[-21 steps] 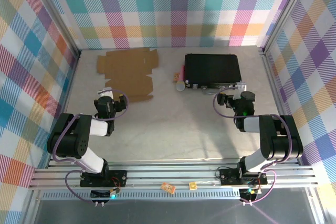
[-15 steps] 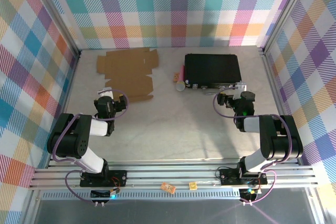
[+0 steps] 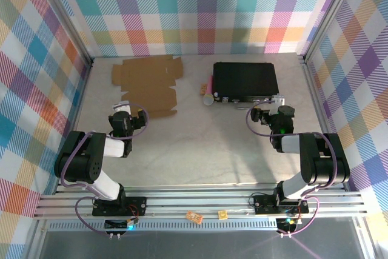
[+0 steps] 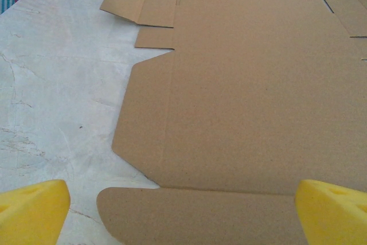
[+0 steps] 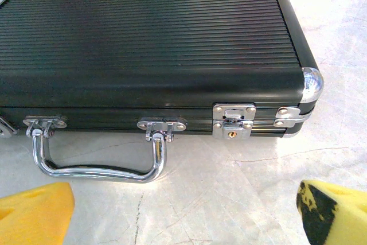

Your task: Fold the paper box

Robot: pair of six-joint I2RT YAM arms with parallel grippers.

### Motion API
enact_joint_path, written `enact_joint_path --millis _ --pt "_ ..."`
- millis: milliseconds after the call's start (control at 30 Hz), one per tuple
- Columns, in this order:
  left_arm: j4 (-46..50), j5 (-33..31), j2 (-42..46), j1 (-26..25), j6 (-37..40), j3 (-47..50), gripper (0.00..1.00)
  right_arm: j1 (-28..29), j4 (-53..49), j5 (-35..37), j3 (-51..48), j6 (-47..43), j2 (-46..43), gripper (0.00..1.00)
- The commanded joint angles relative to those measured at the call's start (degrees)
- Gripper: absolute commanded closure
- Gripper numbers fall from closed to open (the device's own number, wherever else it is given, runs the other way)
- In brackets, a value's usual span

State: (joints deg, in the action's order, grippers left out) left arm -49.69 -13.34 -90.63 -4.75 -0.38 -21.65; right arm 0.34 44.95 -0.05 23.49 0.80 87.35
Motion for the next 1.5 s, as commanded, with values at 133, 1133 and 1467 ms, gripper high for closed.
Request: enact_joint_path --millis 133,1133,1467 --pt "-1.11 -0.17 0.19 -0.30 0.49 -1.20 0.00 0.08 0.58 -0.29 0.86 -0.09 0.24 0.01" --pt "97.67 13.99 15.25 -6.67 -75.84 -46.05 0.35 1.19 -89.32 -1.76 63.97 51.86 -14.27 0.02" --pt "70.62 19.06 16.65 -4.42 -85.59 -26.89 0.45 20.01 -84.99 -15.52 53.97 44.83 -15.50 0.15"
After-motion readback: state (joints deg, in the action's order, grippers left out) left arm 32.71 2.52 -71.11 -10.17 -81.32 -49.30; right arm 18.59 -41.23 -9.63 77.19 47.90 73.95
